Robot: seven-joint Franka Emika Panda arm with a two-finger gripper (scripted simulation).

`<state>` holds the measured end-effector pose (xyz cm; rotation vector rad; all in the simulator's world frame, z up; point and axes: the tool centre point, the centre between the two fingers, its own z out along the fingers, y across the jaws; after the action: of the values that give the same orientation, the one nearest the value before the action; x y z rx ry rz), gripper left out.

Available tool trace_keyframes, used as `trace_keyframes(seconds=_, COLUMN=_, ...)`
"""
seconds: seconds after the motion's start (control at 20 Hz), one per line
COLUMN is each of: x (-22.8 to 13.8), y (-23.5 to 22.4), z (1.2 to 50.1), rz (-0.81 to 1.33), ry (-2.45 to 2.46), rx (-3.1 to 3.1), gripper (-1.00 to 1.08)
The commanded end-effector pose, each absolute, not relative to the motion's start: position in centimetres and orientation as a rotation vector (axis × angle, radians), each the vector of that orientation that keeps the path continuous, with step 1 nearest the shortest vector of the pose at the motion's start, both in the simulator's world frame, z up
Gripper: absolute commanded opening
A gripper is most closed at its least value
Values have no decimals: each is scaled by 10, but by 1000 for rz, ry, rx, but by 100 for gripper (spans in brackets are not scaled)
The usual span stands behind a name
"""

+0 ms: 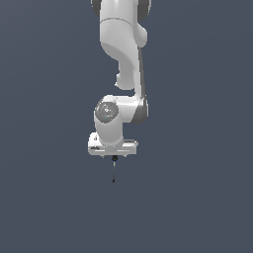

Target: Pick up the object and move it to a goal position.

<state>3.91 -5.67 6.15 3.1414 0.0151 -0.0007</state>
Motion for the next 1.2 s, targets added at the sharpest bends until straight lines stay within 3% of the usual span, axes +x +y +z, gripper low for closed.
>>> trace_keyframes(seconds=0.0, x=39, y=-57, z=53, rz=-2, ry=15, rx=3141, gripper=100)
trace_keyframes(seconds=0.6, x=39, y=-57, z=15, rz=-1, ry=16, rx=3142, gripper=100)
trace_keyframes(seconds=0.65, x=39, y=-57, z=15, rz=-1, ry=16, rx=3142, gripper=-100)
trace_keyframes(seconds=1.15, x=39, y=-57, z=15, rz=-1, ry=16, rx=3142, gripper=-100)
